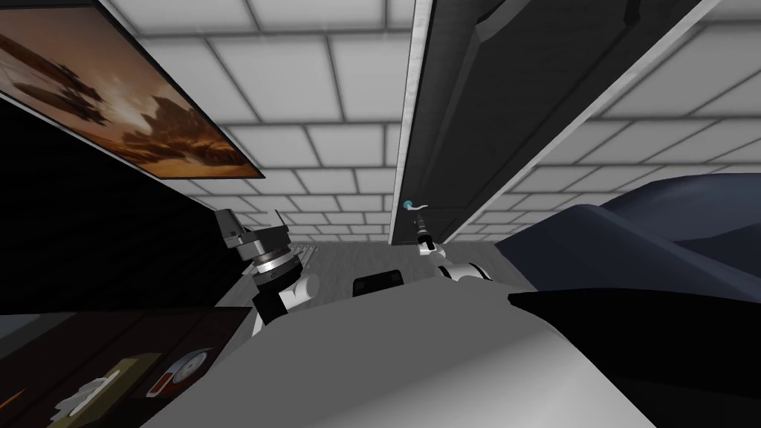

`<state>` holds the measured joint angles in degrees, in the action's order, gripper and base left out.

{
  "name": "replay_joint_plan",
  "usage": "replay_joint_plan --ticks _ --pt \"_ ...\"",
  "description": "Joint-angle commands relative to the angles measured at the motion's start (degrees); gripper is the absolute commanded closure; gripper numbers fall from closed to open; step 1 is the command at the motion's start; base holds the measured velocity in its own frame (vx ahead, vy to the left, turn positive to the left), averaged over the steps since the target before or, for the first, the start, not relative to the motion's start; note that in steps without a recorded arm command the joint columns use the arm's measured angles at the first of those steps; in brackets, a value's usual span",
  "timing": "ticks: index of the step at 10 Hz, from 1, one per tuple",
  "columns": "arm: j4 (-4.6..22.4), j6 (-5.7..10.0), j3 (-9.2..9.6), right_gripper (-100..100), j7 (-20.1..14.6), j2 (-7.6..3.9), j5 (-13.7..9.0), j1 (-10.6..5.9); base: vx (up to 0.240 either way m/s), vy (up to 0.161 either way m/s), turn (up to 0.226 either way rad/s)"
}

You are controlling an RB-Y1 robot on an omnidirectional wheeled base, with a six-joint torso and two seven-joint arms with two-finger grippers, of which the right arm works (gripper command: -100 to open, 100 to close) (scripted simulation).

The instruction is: Pull the door open

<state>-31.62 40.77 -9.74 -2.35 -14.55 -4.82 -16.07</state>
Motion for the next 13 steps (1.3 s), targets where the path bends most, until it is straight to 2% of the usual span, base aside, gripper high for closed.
replay_joint_plan --ticks 1,3,5,6,7,10,11,12,13 --pt "1.8 0.22 -0.14 -100 -0.1 -0.31 -0.3 -0.78 0.041 -0.051 0.105" --pt "1.4 -0.01 -0.13 -100 -0.1 -0.27 -0.2 -0.64 0.023 -0.028 0.022" --pt "2.0 0.68 -0.67 -100 -1.3 -1.96 -0.8 0.36 0.173 -0.017 0.112" --pt "1.7 0.68 -0.67 -100 -1.3 -1.96 -0.8 0.36 0.139 -0.005 0.057" --pt "2.2 1.11 -1.05 -100 -2.3 -3.17 -1.1 1.13 0.125 0.009 0.162" --pt "2.7 1.84 -1.70 -100 -3.8 -5.21 -1.8 2.44 0.201 -0.022 0.120" --pt "4.2 2.48 -1.50 -100 -3.7 -5.06 -1.6 1.50 0.087 -0.014 0.020" --pt "4.2 2.48 -1.50 100 -3.7 -5.06 -1.6 1.50 -0.011 0.001 -0.015" --pt "4.2 2.48 -1.50 100 -3.7 -5.06 -1.6 1.50 -0.030 0.002 -0.010"
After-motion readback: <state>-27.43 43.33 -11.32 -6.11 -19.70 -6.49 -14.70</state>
